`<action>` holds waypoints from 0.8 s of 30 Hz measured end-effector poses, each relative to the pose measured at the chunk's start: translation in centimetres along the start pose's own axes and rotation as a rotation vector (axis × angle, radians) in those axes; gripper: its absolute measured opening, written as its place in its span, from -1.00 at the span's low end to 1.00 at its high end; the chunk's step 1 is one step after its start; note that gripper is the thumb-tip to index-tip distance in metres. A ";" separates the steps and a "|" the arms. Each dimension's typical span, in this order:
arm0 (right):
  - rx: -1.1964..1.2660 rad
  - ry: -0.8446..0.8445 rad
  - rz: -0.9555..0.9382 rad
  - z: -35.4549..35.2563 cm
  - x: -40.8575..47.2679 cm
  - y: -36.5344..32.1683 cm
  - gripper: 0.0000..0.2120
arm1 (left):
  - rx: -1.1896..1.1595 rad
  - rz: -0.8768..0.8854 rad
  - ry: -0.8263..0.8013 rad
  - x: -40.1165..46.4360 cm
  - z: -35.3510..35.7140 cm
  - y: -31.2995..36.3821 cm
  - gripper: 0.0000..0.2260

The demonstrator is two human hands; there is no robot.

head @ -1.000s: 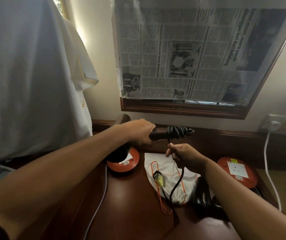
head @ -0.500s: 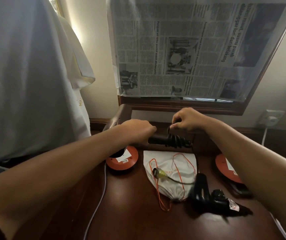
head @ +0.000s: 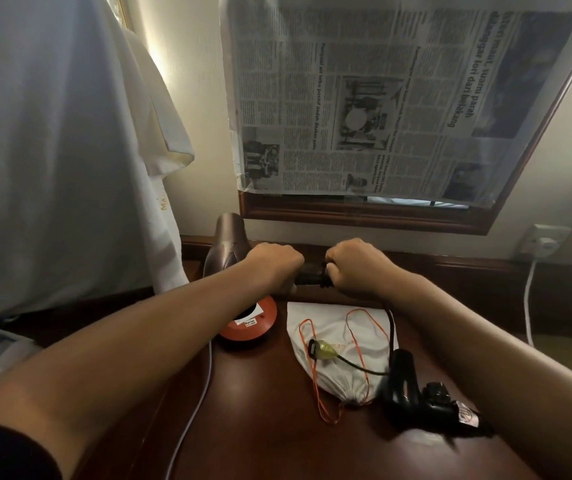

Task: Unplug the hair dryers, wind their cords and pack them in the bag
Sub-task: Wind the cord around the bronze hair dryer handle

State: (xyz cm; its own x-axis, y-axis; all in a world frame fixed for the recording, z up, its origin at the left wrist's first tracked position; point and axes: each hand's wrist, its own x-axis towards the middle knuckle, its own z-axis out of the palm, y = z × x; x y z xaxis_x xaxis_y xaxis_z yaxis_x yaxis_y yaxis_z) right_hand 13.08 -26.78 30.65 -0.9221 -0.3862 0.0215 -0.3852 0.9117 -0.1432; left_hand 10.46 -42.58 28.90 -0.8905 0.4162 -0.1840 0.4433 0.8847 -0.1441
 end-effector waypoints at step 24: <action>1.653 -0.041 0.288 9.8 -3.8 -1.2 -0.73 | -0.229 -0.045 0.041 0.5 0.4 -0.6 -0.76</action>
State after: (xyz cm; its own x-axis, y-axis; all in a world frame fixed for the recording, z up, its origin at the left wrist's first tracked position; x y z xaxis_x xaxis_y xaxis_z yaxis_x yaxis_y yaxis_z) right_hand 17.45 -27.78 21.04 -0.9393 -0.2719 -0.2092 0.2579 -0.1573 -0.9533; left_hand 9.79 -42.97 28.52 -0.9143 0.3795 -0.1418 0.3725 0.9251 0.0737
